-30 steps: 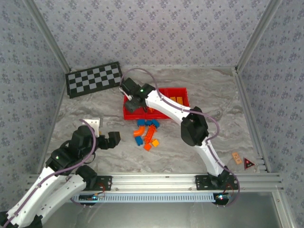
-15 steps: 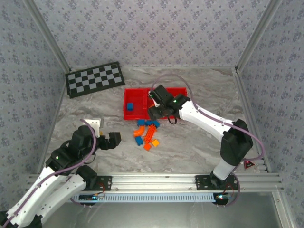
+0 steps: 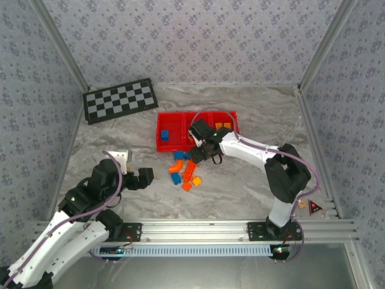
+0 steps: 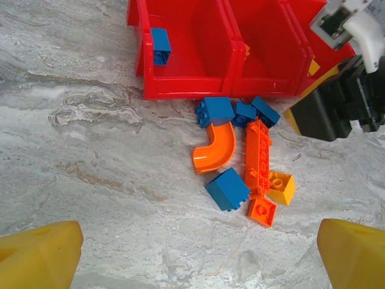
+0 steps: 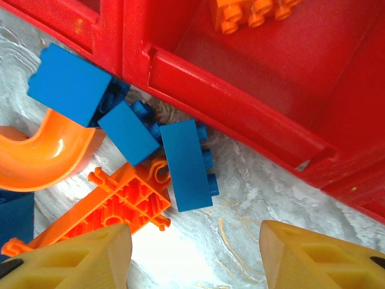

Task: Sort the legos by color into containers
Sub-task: Pick up the lego from the center of the table.

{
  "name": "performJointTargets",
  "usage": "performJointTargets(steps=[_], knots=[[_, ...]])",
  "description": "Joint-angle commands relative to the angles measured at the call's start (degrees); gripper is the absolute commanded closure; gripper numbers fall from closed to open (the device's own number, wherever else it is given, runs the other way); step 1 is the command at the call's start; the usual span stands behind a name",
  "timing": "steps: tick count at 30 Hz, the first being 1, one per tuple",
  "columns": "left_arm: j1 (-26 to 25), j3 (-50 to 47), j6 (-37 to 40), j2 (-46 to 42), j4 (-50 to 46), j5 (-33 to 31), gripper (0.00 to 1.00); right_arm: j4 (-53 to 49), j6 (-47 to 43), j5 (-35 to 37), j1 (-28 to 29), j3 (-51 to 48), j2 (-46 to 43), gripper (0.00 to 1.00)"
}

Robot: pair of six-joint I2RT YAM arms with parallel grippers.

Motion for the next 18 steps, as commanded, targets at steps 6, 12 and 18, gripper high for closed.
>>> performJointTargets(steps=[6, 12, 18], knots=[[-0.51, -0.13, 0.28, 0.74, 0.97, 0.05, 0.0, 1.75, 0.14, -1.03, -0.77, -0.05, 3.8, 0.45], [-0.52, -0.11, 0.28, 0.84, 0.99, 0.03, 0.0, 2.01, -0.15, -0.56, -0.91, 0.31, 5.71, 0.47], [-0.52, -0.11, 0.28, 1.02, 0.98, 0.0, 0.0, 1.76, -0.78, -0.07, -0.96, 1.17, 7.26, 0.5]])
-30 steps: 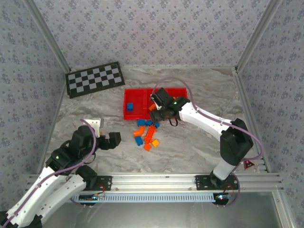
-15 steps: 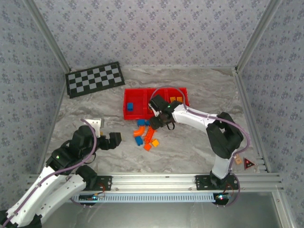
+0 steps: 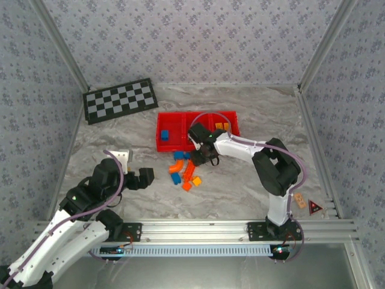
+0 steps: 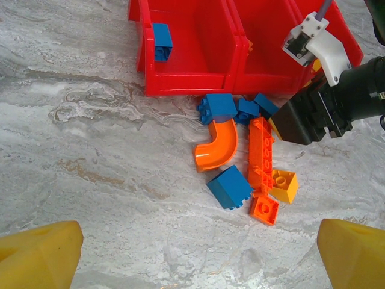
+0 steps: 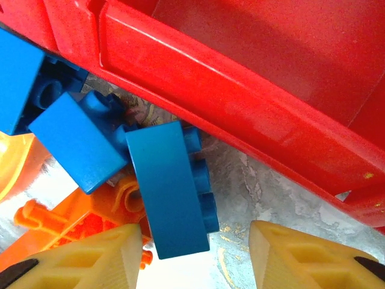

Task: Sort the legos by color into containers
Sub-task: Pick up the lego from the center of the table.

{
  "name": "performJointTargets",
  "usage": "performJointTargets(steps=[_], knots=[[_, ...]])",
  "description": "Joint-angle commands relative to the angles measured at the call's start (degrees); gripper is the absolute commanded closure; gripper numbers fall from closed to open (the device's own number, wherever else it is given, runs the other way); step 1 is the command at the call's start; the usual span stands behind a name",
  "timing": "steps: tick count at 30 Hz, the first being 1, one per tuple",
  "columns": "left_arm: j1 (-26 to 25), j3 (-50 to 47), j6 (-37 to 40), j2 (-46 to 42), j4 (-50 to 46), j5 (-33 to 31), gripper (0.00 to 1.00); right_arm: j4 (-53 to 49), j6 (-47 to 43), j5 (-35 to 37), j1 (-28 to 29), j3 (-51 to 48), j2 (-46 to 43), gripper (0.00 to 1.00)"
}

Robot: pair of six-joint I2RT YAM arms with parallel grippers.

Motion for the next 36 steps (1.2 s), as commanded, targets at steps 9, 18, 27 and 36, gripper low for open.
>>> performJointTargets(steps=[9, 18, 27, 36], knots=[[-0.48, 0.0, 0.28, 0.43, 0.94, 0.0, 0.0, -1.21, -1.1, 2.35, -0.26, 2.48, 2.27, 0.6], [-0.52, -0.02, 0.27, 0.43, 0.93, -0.06, 0.0, -2.11, -1.37, 3.95, -0.09, 2.7, 1.64, 0.7], [-0.61, 0.02, 0.2, 0.43, 0.84, -0.14, 0.0, -3.11, -1.72, 5.59, 0.35, 2.31, -0.13, 0.81], [-0.61, 0.07, 0.22, 0.27, 0.98, -0.15, 0.0, -8.88, -1.31, 9.89, 2.9, 0.78, -5.81, 0.86]])
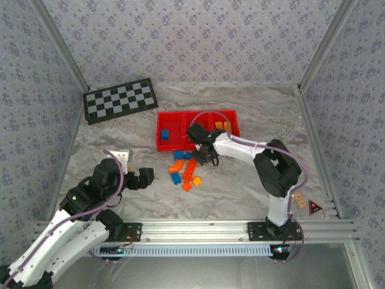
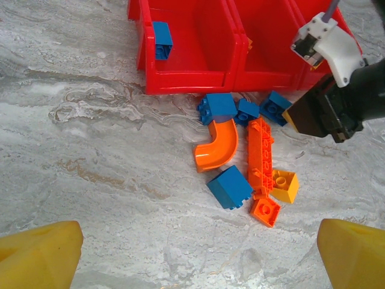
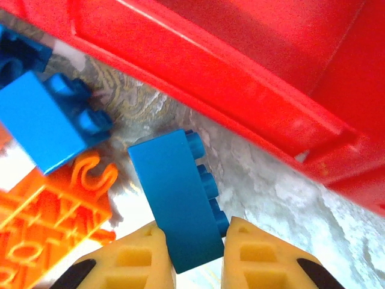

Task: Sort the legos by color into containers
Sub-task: Pick up the lego from the center of the table, then place the lego in the container.

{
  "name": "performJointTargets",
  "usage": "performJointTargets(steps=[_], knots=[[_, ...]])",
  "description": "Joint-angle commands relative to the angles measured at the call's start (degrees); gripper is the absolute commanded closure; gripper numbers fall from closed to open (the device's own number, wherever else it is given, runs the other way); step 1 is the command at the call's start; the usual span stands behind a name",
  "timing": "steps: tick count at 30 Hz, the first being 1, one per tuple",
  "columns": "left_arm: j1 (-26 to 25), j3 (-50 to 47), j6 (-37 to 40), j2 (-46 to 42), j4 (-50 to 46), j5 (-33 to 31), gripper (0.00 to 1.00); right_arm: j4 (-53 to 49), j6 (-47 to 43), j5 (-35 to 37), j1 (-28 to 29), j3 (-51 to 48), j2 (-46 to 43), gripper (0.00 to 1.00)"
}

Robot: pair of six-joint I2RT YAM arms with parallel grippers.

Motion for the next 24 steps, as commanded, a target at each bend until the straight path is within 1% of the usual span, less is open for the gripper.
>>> performJointTargets(steps=[1, 6, 10, 16, 23, 24], knots=[[-0.6, 0.03, 0.33, 0.34, 0.98, -0.12, 0.0, -4.54, 0.11, 3.21, 1.51, -0.36, -5.26, 0.86], [-0.61, 0.06, 0.38, 0.34, 0.99, -0.09, 0.0, -4.89, 0.78, 2.25, 1.89, 1.12, -10.74, 0.86], [-0.6, 0.04, 0.46, 0.34, 1.08, 0.14, 0.0, -4.78, 1.53, 2.08, 1.72, 5.72, -12.3, 0.85], [-0.61, 0.0, 0.63, 0.03, 1.31, 0.37, 0.0, -3.92, 4.46, 2.09, 1.3, 15.04, -8.69, 0.85], [-0.6, -0.01, 0.65, -0.36, 1.39, 0.58, 0.0, -1.87, 11.03, -1.52, 0.12, 24.77, 0.06, 0.86], [-0.61, 0.0, 0.72, -0.45, 1.35, 0.64, 0.0, -1.72, 11.49, -2.99, -0.09, 26.08, 1.51, 0.87]])
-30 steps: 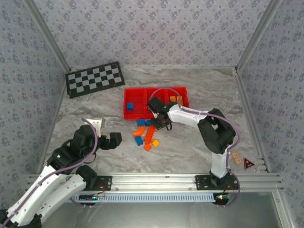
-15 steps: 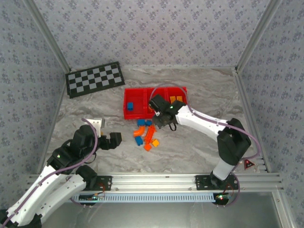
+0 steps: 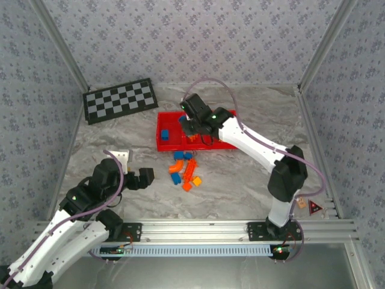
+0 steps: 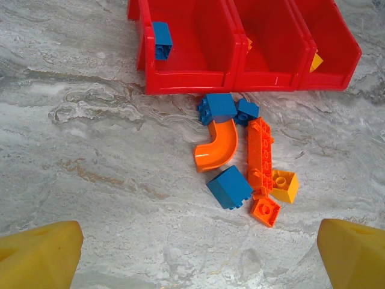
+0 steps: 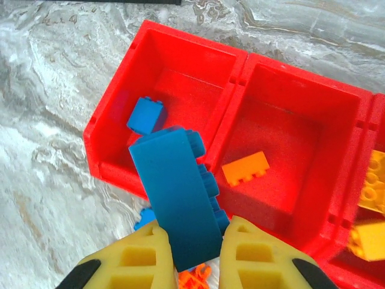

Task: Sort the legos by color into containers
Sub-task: Place the lego in the container.

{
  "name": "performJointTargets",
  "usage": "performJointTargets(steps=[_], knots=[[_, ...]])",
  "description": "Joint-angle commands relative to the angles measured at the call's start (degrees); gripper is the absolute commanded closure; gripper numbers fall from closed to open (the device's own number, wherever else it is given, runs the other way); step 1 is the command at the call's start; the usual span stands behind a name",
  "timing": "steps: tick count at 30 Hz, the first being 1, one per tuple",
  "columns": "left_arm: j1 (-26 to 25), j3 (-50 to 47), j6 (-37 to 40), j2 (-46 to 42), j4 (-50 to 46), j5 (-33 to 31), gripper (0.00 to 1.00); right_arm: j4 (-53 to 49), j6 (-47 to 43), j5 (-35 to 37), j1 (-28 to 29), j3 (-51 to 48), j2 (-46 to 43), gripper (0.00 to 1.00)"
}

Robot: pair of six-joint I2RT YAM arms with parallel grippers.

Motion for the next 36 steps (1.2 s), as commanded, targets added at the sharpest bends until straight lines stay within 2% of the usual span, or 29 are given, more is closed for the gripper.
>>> performJointTargets(steps=[1, 7, 17, 31, 36], knots=[[-0.6, 0.0, 0.7, -0.51, 1.45, 0.72, 0.0, 0.33, 3.97, -3.96, -0.62, 4.58, 5.17, 0.87], [-0.61, -0.09, 0.79, -0.8, 1.5, 0.83, 0.0, 0.71, 5.63, -5.63, -1.42, 11.24, 12.28, 0.88], [-0.57, -0.15, 0.61, -1.22, 1.49, 0.77, 0.0, 4.73, 7.54, -7.7, -1.52, 14.02, 19.0, 0.88], [-0.68, -0.18, 0.44, -0.97, 1.37, 0.42, 0.0, 5.7, 8.02, -2.93, 0.14, 14.46, 24.03, 0.84], [-0.7, -0.18, 0.39, -0.96, 1.29, 0.36, 0.0, 6.86, 8.81, -1.4, 1.4, 15.42, 25.85, 0.77]])
